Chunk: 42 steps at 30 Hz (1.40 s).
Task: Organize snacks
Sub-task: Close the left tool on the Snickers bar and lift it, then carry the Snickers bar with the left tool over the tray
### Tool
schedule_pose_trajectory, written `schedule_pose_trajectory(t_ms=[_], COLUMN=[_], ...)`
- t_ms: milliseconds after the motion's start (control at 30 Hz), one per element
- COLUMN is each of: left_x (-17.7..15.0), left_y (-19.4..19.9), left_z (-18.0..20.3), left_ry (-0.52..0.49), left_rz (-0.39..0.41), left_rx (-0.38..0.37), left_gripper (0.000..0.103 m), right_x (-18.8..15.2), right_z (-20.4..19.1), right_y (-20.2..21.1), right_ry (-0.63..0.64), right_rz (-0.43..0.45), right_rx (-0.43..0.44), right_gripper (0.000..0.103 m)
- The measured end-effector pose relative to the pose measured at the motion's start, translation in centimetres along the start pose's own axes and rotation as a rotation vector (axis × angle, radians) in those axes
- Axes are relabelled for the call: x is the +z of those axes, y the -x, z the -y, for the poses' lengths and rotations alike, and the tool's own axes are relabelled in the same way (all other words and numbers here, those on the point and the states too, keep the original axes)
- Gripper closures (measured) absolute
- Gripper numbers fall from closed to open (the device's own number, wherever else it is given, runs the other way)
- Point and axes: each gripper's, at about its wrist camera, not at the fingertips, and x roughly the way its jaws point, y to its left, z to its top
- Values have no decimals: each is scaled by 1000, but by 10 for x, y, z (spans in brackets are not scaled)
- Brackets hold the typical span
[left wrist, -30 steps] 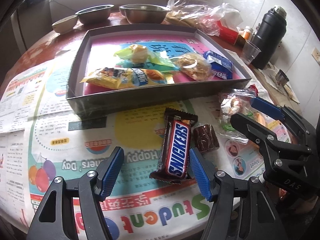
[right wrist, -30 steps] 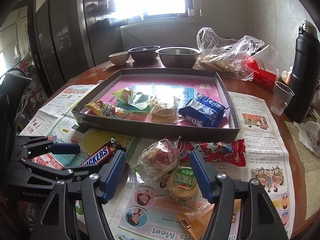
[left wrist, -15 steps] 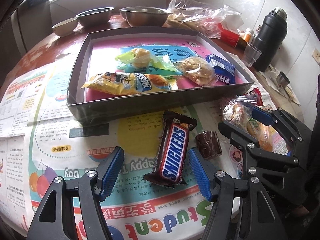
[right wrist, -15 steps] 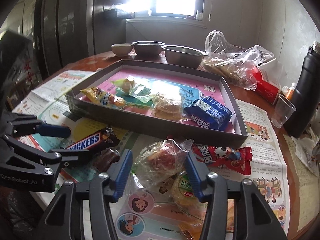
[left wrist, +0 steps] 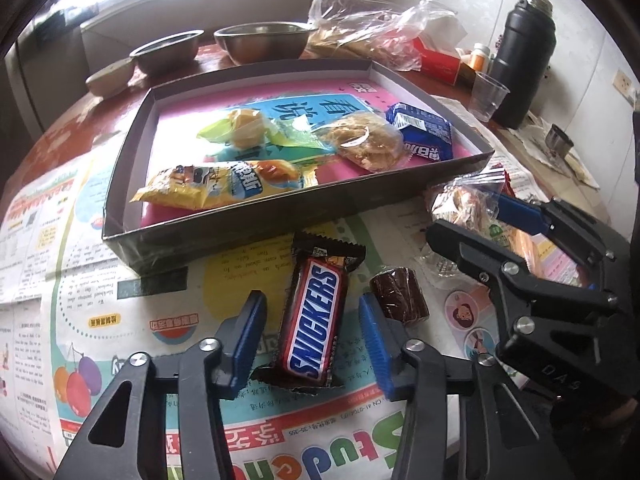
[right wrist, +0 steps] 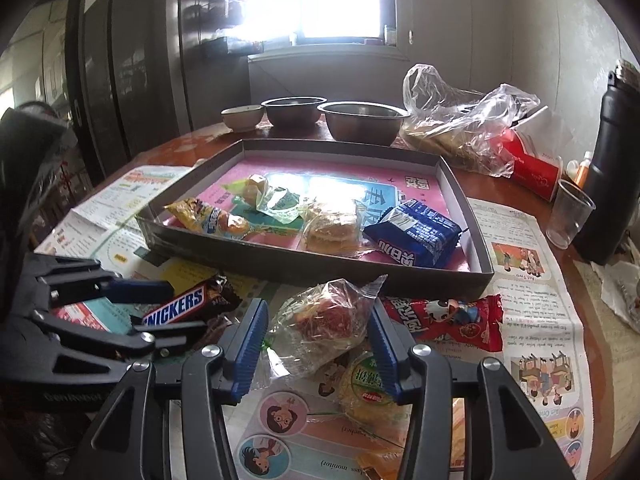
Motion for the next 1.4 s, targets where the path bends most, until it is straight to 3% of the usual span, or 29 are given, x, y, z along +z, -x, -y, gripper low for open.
schedule_pose_trajectory(t_ms=[100, 200, 600, 1400], left_x=[-1, -1, 0, 10], left_y=[-1, -1, 9, 48], left_z=[5, 8, 1, -18], left_ry=[-29, -47, 2, 79], left_rz=[11, 19, 31, 128], left_rx=[20, 38, -34, -50], left_gripper=[71, 74, 74, 74], right_x=[1, 1, 3, 10], right_z=[2, 1, 8, 12], right_y=[2, 3, 10, 28], right_ry=[-12, -16, -52, -82], right_rz=[4, 10, 25, 75], right_rx=[7, 7, 25, 27], right_gripper=[53, 53, 53, 53])
